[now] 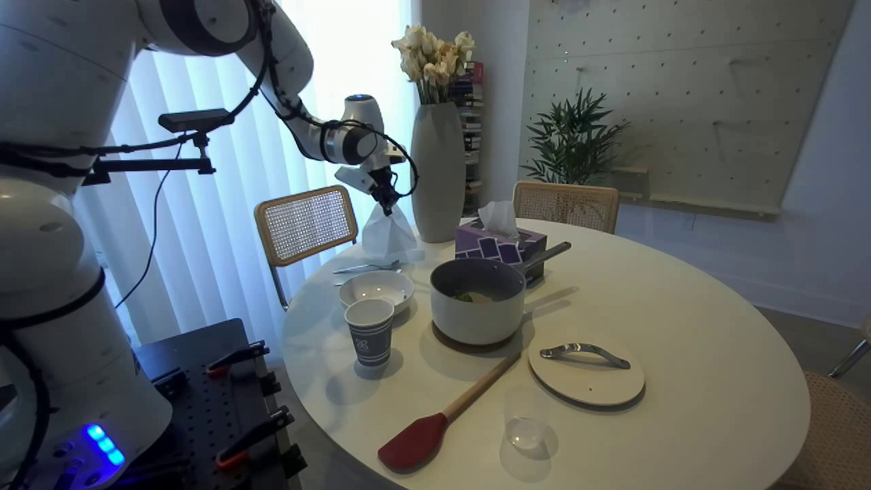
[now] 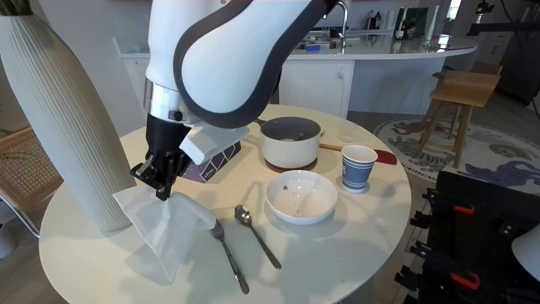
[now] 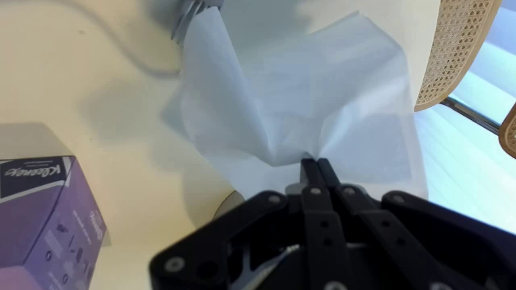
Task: Remove the lid from the white pot, pick up the broccoli from the white bowl and place it inside the pot, move the tissue square to the left, pick up the spatula and use it to stir inside the white pot, place the spatula on the table, place the white lid on top of the pot
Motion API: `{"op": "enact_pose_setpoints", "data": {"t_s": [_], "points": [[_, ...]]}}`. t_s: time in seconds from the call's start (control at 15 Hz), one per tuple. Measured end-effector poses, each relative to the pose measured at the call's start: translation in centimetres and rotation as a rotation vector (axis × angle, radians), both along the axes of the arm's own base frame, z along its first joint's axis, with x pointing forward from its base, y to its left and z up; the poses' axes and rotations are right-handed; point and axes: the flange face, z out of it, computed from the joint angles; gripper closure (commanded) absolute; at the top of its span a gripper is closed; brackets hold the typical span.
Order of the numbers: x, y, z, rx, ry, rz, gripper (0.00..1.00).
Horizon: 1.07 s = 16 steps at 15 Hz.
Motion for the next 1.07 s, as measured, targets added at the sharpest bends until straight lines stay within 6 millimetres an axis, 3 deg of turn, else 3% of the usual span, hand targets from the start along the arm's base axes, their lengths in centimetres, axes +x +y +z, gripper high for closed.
{"op": "enact_pose_setpoints", "data": {"t_s": [0.27, 0.6, 0.87, 1.07], "points": [[0.6, 0.5, -0.7, 0.005, 0.001, 0.002, 0.38], [1.8, -1.1, 1.0, 0.014, -0.02, -0.034, 0.02], [2.6, -4.5, 4.2, -0.001, -0.022, -0.089, 0.0], [1.7, -8.3, 7.2, -0.042, 0.0, -0.142, 0.0]]}}
